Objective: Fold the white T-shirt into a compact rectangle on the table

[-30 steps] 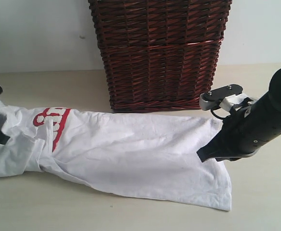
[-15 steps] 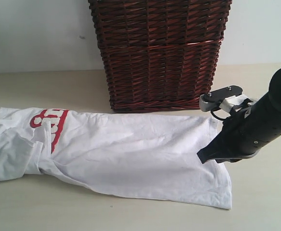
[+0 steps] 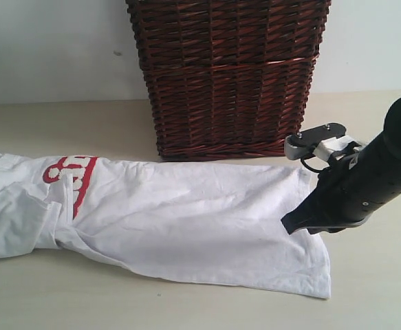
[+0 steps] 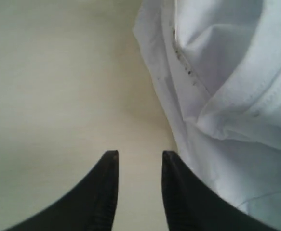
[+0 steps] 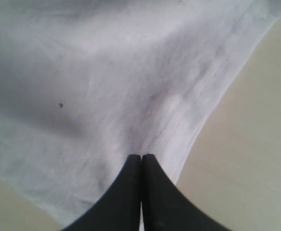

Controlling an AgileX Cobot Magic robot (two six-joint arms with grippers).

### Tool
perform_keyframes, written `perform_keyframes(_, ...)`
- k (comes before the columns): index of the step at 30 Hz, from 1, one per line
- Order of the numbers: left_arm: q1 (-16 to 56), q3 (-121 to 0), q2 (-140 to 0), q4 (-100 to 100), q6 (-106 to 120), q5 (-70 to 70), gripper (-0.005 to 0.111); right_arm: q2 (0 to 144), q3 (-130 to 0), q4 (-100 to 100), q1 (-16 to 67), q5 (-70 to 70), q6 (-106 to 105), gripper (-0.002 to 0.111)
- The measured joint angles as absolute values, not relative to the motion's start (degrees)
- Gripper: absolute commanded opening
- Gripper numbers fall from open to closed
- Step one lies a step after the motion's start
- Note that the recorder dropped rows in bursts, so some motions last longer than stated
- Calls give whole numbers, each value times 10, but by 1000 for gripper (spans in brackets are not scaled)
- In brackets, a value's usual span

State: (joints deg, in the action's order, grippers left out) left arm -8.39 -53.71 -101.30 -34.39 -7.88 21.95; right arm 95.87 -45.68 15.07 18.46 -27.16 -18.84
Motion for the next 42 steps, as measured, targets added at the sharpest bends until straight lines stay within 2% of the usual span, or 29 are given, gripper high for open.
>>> perform_keyframes(8, -85, -537, -1008, -314, -105, 221, 41, 959, -457, 151, 185, -272, -188, 0)
perform_keyframes(13, -49, -537, -971, -254, -42, 222, 41, 959, -457, 151, 185, -272, -188, 0)
perform_keyframes(17, 1, -539, -932, -127, 153, 250, 41, 959, -457, 151, 185, -272, -188, 0)
perform_keyframes(21, 50, -536, -922, 41, 423, 344, 41, 959, -457, 151, 185, -272, -192, 0)
perform_keyframes(23, 78, -508, -929, 134, 575, 363, 48, 955, -457, 153, 185, -276, -200, 0)
perform_keyframes(25, 93, -472, -943, 170, 651, 306, 59, 938, -457, 157, 185, -278, -205, 0)
perform_keyframes(27, 97, -436, -961, 177, 677, 211, 59, 919, -451, 162, 185, -274, -207, 0)
perform_keyframes(29, 97, -423, -989, 180, 684, 126, 56, 906, -446, 169, 185, -273, -209, 0)
perform_keyframes(34, 111, -419, -1033, 181, 687, 14, 44, 902, -446, 177, 185, -272, -213, 0)
perform_keyframes(36, 132, -422, -1053, 181, 687, -20, 34, 902, -446, 179, 185, -272, -213, 0)
perform_keyframes(39, 160, -432, -1067, 178, 689, -13, 6, 902, -446, 180, 185, -272, -214, 0)
perform_keyframes(40, 169, -437, -1069, 175, 689, -4, 0, 902, -446, 181, 185, -272, -214, 0)
perform_keyframes(42, 186, -449, -1071, 171, 690, 27, 0, 902, -446, 181, 185, -272, -214, 0)
